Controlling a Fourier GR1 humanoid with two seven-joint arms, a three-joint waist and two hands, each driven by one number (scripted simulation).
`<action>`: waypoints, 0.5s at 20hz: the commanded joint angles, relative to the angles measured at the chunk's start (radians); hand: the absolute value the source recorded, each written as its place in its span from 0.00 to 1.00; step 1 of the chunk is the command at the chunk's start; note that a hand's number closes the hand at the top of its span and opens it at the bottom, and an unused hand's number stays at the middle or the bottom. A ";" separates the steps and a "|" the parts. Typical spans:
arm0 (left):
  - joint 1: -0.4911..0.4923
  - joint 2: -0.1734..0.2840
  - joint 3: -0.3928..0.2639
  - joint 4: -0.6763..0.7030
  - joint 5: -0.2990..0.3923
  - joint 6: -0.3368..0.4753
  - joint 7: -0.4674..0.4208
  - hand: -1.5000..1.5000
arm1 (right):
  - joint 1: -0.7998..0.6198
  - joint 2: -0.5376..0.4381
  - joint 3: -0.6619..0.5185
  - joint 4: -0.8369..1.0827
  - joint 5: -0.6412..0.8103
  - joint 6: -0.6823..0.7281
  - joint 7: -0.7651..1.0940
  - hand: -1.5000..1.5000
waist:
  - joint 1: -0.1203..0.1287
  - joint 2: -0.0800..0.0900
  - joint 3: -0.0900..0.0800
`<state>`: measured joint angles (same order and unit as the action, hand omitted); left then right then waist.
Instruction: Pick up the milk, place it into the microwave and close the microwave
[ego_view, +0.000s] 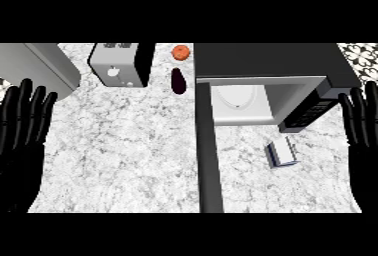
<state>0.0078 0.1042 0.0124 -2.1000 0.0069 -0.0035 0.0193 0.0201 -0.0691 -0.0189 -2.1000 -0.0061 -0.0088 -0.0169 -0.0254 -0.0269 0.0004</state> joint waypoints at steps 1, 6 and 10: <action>-0.032 -0.034 -0.042 0.054 -0.048 0.012 -0.051 0.00 | 0.089 0.019 0.033 -0.082 0.032 -0.001 -0.018 0.00 | 0.020 0.026 0.000; 0.080 -0.036 -0.062 -0.031 0.009 -0.034 -0.008 0.00 | 0.149 -0.094 -0.126 -0.087 -0.073 0.114 -0.030 0.00 | 0.022 0.026 0.000; 0.217 -0.102 -0.161 -0.051 0.154 0.078 -0.014 0.00 | 0.218 -0.071 -0.056 -0.086 -0.132 0.150 0.057 0.00 | 0.025 0.023 -0.001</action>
<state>0.1218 0.0286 -0.0997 -2.1162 0.0973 0.0478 0.0180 0.1657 -0.1330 -0.0828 -2.1611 -0.1064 0.1011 0.0120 -0.0060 -0.0035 -0.0004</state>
